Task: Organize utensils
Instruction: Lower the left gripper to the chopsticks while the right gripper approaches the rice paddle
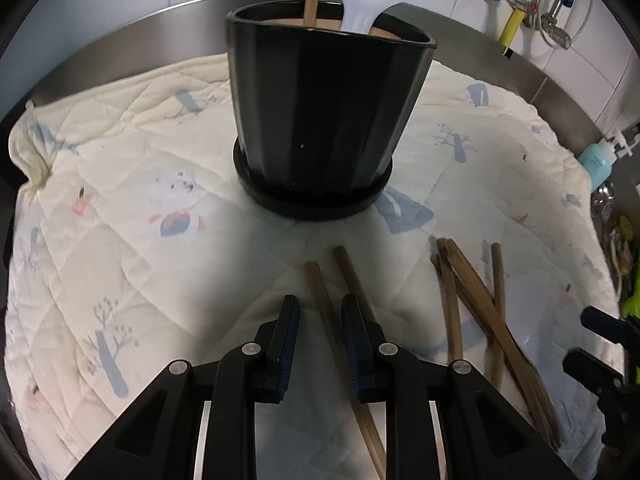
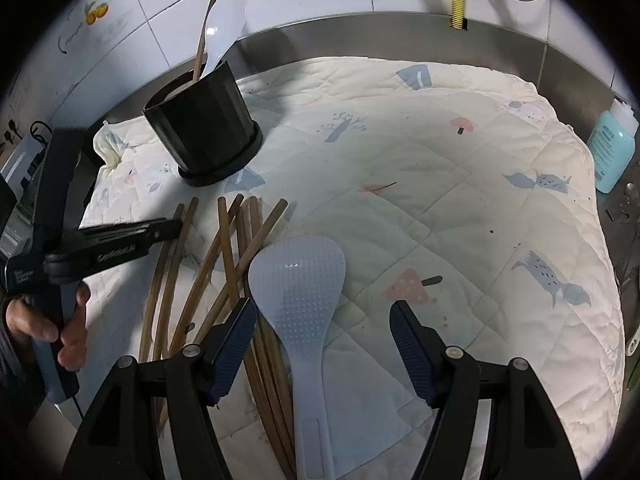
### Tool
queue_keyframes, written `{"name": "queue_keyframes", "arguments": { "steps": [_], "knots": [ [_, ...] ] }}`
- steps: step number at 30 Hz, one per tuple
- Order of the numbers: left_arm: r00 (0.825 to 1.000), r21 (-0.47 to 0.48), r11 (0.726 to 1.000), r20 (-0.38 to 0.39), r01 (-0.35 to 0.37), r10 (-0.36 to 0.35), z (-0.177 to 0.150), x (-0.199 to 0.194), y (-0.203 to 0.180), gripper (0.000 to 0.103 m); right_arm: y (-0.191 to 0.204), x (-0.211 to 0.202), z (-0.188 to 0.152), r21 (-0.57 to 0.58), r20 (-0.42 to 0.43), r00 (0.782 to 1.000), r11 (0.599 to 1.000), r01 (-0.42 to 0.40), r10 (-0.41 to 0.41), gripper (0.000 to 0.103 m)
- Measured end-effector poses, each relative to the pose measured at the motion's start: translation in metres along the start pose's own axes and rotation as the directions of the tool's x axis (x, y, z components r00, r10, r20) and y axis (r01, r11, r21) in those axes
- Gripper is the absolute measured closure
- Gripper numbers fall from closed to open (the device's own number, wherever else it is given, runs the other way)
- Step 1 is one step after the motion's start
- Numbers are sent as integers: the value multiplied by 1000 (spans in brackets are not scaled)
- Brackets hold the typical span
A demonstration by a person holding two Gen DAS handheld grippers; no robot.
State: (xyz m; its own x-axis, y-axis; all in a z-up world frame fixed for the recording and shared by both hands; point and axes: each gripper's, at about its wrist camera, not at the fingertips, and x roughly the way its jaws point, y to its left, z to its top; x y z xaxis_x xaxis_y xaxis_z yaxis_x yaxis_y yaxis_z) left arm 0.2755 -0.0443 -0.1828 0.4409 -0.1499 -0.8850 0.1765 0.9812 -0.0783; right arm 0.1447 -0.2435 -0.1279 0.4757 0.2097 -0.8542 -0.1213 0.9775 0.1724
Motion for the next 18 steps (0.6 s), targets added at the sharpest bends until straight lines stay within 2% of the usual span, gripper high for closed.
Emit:
{"name": "queue_keyframes", "arguments": {
  "steps": [2,5,18],
  "knots": [
    [1000,12,1000,6,-18,18,1,1,-1,84,2,0,-1,-8,-4,1000,1000,-5,5,27],
    [1000,19,1000,10,-5,4,-2,-1,2,90,4,1,-1,-24,-10,1000,1000,1,-1,27],
    [1000,6,1000,9,22,-22,-20,-13,18,93,16,20,6,-133,-75,997,991,-8,-3,27]
  ]
}}
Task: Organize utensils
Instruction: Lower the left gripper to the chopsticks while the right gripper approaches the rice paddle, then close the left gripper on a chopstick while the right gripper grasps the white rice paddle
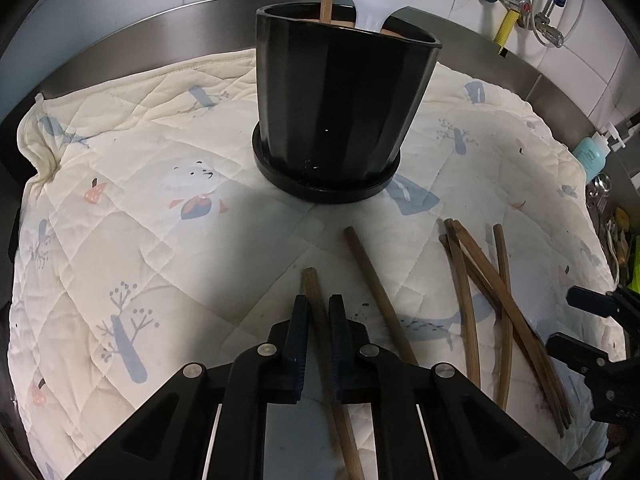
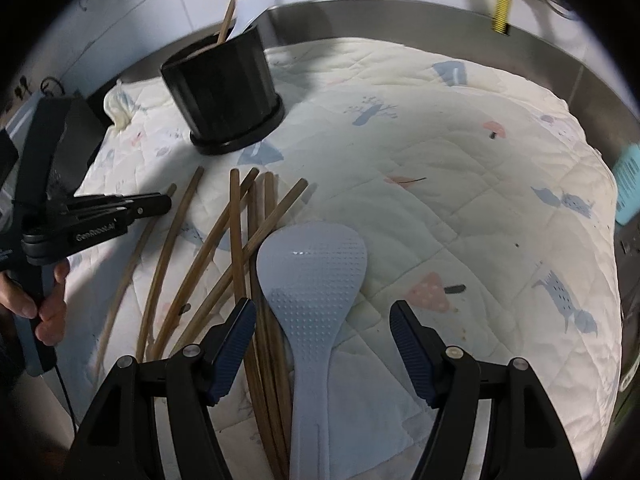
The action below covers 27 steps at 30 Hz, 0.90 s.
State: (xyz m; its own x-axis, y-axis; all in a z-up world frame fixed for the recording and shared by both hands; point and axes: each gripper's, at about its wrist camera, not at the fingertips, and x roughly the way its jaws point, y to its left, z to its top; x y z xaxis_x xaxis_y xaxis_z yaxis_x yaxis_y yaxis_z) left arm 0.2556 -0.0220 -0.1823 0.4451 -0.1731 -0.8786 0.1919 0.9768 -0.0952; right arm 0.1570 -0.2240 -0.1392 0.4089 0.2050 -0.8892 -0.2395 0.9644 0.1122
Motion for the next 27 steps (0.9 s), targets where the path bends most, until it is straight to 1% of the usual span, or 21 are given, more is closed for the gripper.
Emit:
{"name": "queue_keyframes", "arguments": {
  "steps": [8,10,13,20,21,22,24,27],
  "knots": [
    [999,-33,999,-13,43,-43,0,-2,8,93,1,13,7,-22,-55,998,1000,-19,18,27],
    [999,-36,998,-14,48,-49,0,-2,9,93,3,16,8,-39,-65,998,999,-13,10,27],
    [999,-32,998,-16,50,-51,1,-1,8,93,4,18,12,-53,-72,997,999,-10,6,27],
    [997,-26,998,-34,63,-63,4,0,7,92,5,24,21,-41,-87,996,999,-6,2,27],
    [997,-25,998,-37,65,-65,4,0,8,92,5,24,21,-42,-88,996,999,-5,1,27],
    [997,-24,998,-40,66,-67,5,1,8,92,4,24,21,-43,-88,996,999,-5,1,31],
    [996,-27,997,-48,70,-71,6,2,8,91,3,23,21,-41,-90,996,999,0,-4,33],
    [995,-37,996,-55,86,-88,6,2,9,86,2,23,21,-40,-87,996,999,0,-4,33]
  ]
}}
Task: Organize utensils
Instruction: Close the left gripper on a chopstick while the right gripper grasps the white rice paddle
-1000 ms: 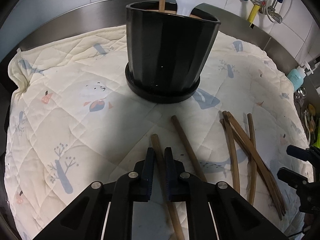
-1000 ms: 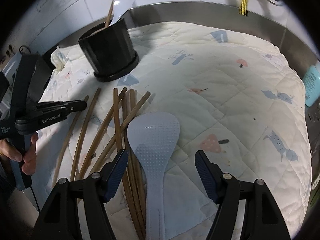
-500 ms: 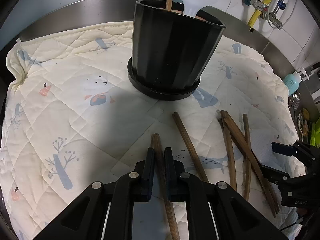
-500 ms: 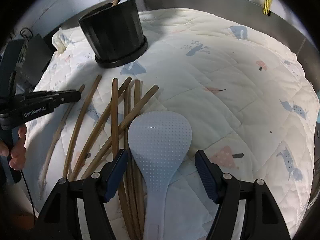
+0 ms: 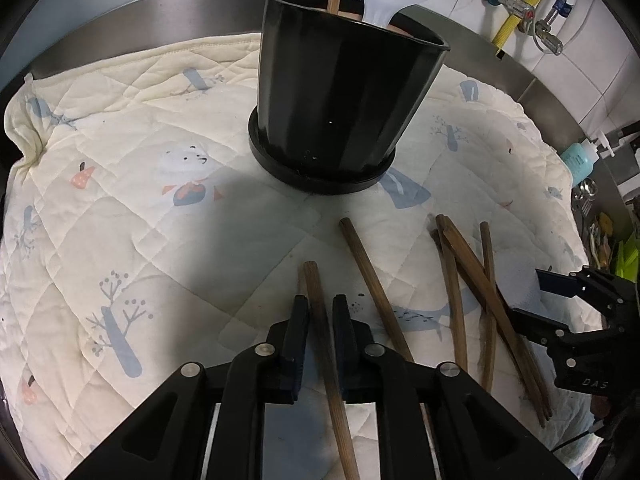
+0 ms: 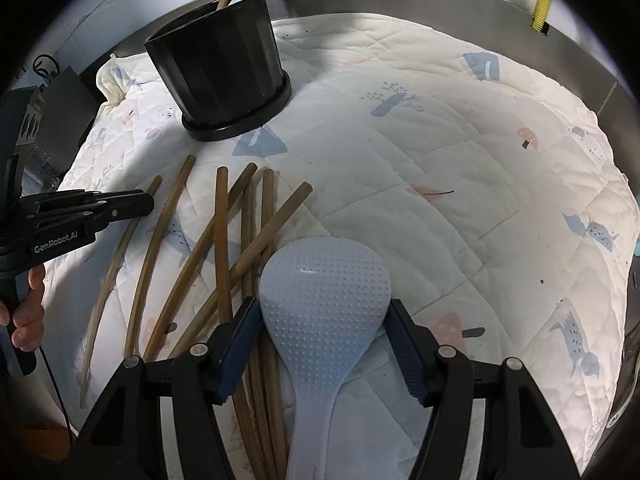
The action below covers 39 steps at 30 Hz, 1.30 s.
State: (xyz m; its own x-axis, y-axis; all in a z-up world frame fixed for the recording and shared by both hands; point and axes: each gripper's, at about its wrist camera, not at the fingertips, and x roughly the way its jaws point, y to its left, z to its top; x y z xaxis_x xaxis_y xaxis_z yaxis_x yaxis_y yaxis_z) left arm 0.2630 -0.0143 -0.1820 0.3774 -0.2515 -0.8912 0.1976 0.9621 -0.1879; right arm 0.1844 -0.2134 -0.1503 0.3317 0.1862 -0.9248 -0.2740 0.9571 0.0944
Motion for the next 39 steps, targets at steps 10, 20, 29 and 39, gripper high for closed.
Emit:
{"name": "queue_keyframes", "arguments": {
  "steps": [10,20,29,39],
  "knots": [
    [1000,30,999,-3,-16,16,-4,0,-7,79,-1,-2,0,7,3,1000,1000,-6,6,32],
    [999,48,998,14,-46,46,-5,2,-13,93,4,-1,-1,-20,3,1000,1000,23,-23,32],
    [999,-10,1000,38,27,-27,-3,-7,2,94,1,-13,-7,4,61,998,1000,12,-12,33],
    [985,-1,997,154,82,-81,-5,-59,0,95,-5,-49,-15,31,203,979,1000,-2,-5,33]
  ]
}}
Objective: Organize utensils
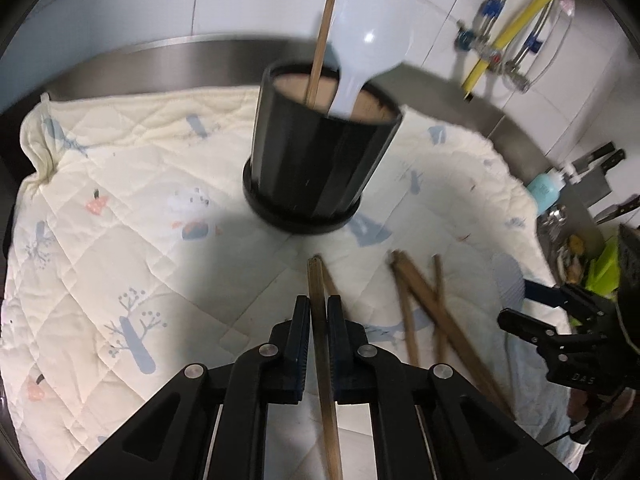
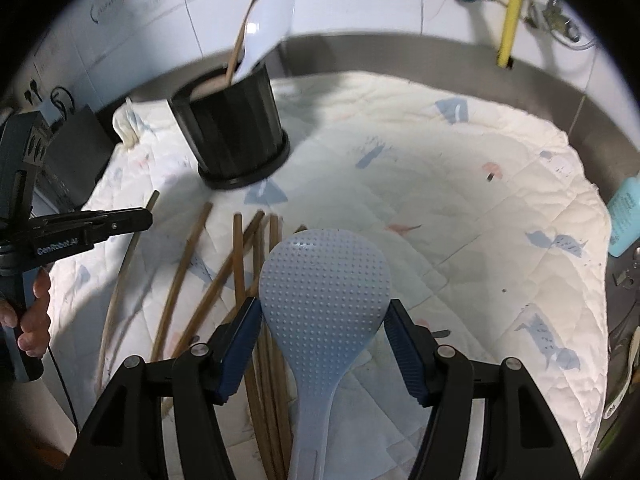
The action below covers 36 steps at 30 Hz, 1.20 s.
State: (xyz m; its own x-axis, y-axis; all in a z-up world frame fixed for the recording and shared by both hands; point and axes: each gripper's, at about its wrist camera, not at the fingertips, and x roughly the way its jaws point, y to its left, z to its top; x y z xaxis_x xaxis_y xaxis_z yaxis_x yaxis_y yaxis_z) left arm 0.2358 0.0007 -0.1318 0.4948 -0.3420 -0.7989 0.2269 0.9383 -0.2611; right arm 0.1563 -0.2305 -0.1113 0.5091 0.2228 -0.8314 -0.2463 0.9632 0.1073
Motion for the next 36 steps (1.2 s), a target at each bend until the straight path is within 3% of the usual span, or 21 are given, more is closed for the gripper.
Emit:
{"name": "queue_keyframes", "arguments": {
  "steps": [7,17,30,31,32,33,36],
  "knots": [
    [995,14,1000,101,23,-25,2,-49,-6,95,-1,-26,-10,5,103,994,1000,23,-23,33],
    [972,15,999,232,39,-42,15,-111,-15,95,4,-58,-17,-17,207,975,996,83,-78,33],
    [911,51,998,409,41,-59,82,-163,-30,96,3,-78,0,9,282,954,994,105,-103,34],
    [901,57,998,430,28,-50,91,-168,-31,96,3,-79,2,12,285,953,994,106,-105,35],
    [895,57,998,443,25,-47,99,-172,-32,96,2,-79,5,17,288,951,994,108,-108,46],
    [891,58,998,451,27,-50,104,-175,-32,96,1,-79,9,24,282,954,995,101,-103,65],
    [867,69,997,495,22,-54,127,-187,-34,96,-6,-77,18,71,266,959,995,77,-93,66]
  ]
}}
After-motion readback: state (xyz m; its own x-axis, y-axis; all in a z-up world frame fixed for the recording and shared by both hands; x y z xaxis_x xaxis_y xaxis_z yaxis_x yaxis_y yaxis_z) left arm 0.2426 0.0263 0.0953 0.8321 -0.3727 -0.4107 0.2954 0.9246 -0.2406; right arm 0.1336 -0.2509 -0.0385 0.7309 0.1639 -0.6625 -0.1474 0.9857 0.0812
